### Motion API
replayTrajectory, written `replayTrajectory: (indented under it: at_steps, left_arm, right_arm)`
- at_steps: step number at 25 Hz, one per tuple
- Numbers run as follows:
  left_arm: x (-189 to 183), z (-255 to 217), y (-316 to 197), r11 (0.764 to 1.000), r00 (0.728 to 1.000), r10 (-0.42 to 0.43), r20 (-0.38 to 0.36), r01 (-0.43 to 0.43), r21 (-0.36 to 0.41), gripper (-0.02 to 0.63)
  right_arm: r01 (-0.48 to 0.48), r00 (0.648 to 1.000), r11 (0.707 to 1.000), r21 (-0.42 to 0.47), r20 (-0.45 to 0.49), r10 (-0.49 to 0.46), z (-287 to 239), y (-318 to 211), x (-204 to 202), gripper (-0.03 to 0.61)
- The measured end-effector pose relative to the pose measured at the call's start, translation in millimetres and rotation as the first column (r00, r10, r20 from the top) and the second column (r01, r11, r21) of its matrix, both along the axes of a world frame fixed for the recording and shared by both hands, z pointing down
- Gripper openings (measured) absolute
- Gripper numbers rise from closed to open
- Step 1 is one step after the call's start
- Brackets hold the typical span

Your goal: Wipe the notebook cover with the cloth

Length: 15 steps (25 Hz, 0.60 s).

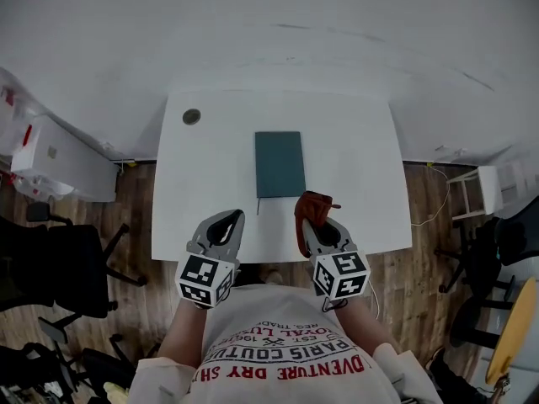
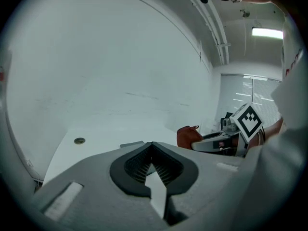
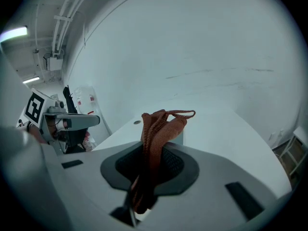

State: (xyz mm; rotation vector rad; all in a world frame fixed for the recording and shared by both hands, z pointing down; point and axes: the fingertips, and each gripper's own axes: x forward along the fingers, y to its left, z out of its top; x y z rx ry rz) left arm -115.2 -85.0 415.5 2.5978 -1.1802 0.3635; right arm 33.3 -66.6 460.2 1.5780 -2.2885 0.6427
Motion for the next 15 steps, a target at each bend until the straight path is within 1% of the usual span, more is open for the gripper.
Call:
replayTrajectory:
  at_steps: [5, 7, 10, 15]
  left_arm:
    - [12, 3, -48, 0.997, 0.997, 0.072, 0.01, -0.072, -0.019, 0.009]
    - [17, 13, -62, 0.995, 0.995, 0.094, 0.015, -0.093, -0.047, 0.009]
    - [26, 43, -77, 0.981, 0.992, 0.125, 0.008, -0.122, -0.148, 0.009]
    - [34, 104, -85, 0.937, 0.989, 0.145, -0.008, -0.139, -0.321, 0.009]
  right_arm:
    - [-0.049, 0.999, 0.999, -0.006, -0.003, 0.049, -2, -41, 4, 0.078]
    - [-0.061, 0.998, 0.998, -0.009, 0.0, 0.061, -1, -55, 4, 0.078]
    - [-0.073, 0.997, 0.997, -0.032, 0.0, 0.073, 7, -78, 6, 0.078]
    - [-0.098, 0.995, 0.989, -0.107, -0.003, 0.098, 39, -99, 10, 0.078]
